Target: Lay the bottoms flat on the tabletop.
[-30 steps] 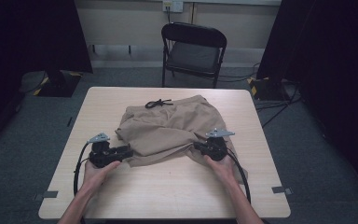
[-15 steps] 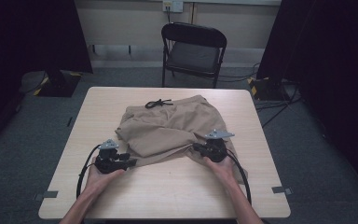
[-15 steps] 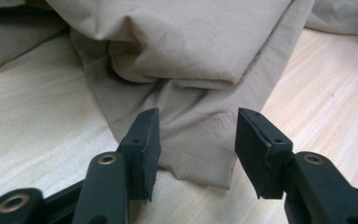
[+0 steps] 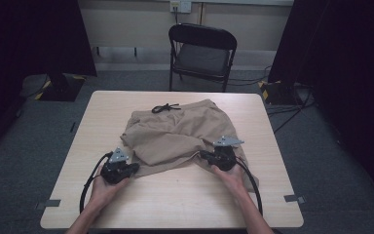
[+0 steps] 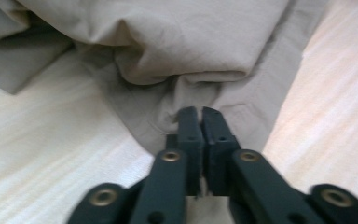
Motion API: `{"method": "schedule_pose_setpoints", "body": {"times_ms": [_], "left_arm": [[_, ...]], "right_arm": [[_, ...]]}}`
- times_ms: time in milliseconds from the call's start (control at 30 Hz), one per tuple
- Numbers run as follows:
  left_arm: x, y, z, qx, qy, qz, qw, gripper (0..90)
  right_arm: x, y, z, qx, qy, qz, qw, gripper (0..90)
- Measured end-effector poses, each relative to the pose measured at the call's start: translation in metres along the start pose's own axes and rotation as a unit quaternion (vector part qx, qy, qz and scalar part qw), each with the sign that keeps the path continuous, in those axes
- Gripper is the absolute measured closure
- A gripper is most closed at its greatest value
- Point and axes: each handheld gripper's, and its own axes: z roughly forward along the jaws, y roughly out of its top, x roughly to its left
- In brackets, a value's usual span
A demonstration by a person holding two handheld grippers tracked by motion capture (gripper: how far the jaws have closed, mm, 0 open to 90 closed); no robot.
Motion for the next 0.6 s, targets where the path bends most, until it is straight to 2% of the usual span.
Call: {"method": "schedule_pose_setpoints", "body": {"times_ms": [133,233,300,433,533,600], "left_arm": [[0.006,-0.004,-0.002,-0.007,-0.032,-0.041,0.9986,89.7],[0.007,-0.006,-0.008,-0.015,-0.044,-0.053,0.9975,89.8],[0.007,-0.005,-0.015,-0.035,-0.056,-0.067,0.9956,89.8],[0.004,-0.002,-0.033,-0.067,-0.07,-0.072,0.9927,89.8],[-0.001,-0.002,-0.047,-0.082,-0.076,-0.067,0.9914,89.8],[-0.003,-0.003,-0.055,-0.097,-0.083,-0.072,0.9892,89.9]], "right_arm": [[0.001,0.0,-0.001,-0.003,0.001,0.002,1.0,88.3],[0.002,0.001,-0.003,-0.006,0.004,0.0,1.0,88.4],[0.003,0.002,-0.006,-0.011,0.006,0.001,0.9999,88.3],[0.006,0.005,-0.011,-0.01,0.015,0.0,0.9998,88.3],[0.01,0.008,-0.016,-0.013,0.02,-0.002,0.9997,88.3],[0.013,0.009,-0.02,-0.02,0.023,-0.002,0.9995,88.3]]}}
